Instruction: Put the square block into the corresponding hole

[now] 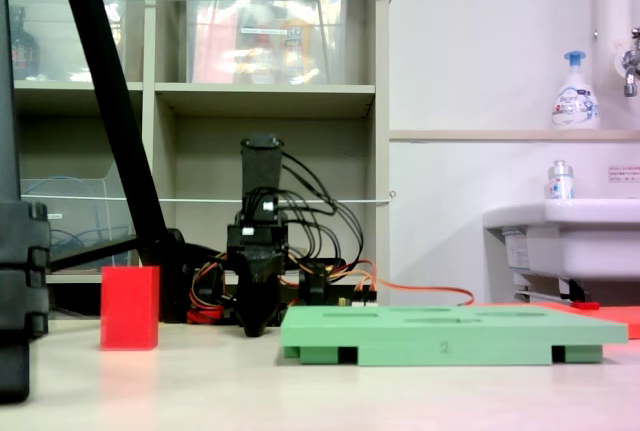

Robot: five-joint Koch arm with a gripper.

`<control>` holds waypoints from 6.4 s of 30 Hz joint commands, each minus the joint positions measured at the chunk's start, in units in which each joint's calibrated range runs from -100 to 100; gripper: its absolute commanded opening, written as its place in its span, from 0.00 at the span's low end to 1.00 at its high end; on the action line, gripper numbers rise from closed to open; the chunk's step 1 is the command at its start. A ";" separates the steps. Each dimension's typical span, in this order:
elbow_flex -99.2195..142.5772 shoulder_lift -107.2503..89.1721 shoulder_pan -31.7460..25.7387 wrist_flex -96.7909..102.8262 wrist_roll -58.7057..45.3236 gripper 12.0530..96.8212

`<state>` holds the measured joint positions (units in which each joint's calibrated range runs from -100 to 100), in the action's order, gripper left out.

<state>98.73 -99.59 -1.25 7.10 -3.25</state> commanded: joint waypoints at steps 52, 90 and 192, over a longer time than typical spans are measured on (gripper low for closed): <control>-43.09 -0.41 8.06 -65.88 42.88 0.38; -119.76 94.14 11.72 -98.53 40.63 0.86; -139.01 102.80 -13.48 -107.10 69.11 0.22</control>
<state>-37.38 3.28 -14.29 -97.16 65.42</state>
